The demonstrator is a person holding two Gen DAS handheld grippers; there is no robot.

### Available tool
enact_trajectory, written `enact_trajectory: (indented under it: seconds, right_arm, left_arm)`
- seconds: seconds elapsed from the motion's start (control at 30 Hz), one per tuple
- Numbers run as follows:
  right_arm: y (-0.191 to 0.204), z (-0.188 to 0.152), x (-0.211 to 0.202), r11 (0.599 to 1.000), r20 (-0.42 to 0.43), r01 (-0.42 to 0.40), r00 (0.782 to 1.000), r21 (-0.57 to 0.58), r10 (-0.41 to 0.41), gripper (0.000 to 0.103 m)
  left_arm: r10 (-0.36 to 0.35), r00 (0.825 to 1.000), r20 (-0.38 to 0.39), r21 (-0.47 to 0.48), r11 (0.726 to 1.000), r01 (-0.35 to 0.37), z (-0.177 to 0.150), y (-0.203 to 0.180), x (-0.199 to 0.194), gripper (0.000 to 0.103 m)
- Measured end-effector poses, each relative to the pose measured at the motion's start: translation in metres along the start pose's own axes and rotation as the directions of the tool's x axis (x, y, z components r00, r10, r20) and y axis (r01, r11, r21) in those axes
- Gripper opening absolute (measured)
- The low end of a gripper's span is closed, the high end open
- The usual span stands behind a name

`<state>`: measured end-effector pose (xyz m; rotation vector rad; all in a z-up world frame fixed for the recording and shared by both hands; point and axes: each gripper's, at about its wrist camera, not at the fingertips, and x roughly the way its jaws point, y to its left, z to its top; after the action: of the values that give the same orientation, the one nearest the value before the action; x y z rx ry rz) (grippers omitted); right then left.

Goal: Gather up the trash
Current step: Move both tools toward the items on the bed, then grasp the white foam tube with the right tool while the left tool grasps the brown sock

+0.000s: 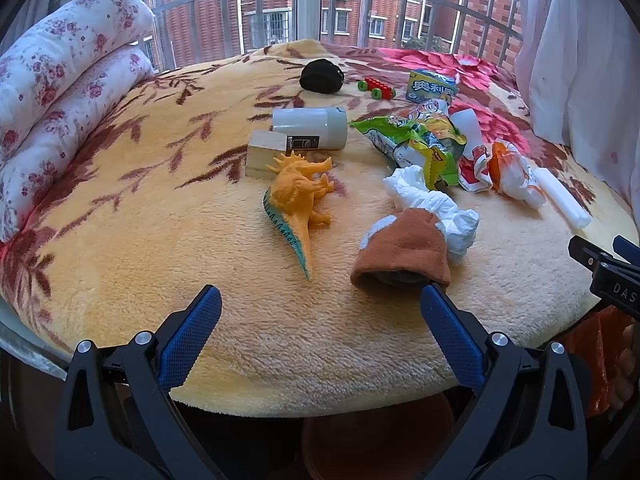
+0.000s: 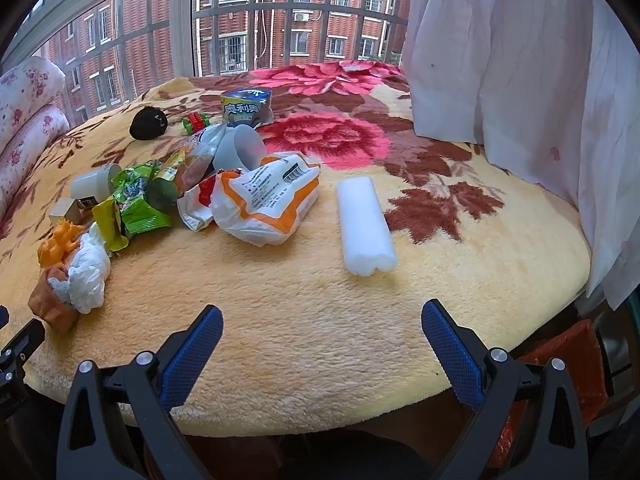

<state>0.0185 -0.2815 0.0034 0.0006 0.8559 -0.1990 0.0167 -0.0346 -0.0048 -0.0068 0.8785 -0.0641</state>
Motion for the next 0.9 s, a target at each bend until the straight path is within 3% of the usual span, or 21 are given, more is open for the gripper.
enact_trajectory:
  seconds: [0.33,0.53,0.9]
  right_arm:
    - [-0.013,0.008,0.009,1.0,-0.006,-0.002,1.0,0.013,0.002,0.098]
    - [-0.043,0.018,0.026,0.997,-0.027,0.064,0.998,0.04,-0.063,0.098]
    - [-0.046,0.06,0.075,0.999,-0.075,-0.002,0.997,0.039,0.005,0.096]
  left_arm:
    - [-0.009,1.0,0.004,0.011,1.0,0.008,0.003,-0.003,0.003,0.097]
    - [-0.018,1.0,0.015,0.019,1.0,0.018,0.003,-0.001,0.003,0.097]
    - [-0.023,1.0,0.02,0.022,1.0,0.022,0.008,0.001,0.009,0.098]
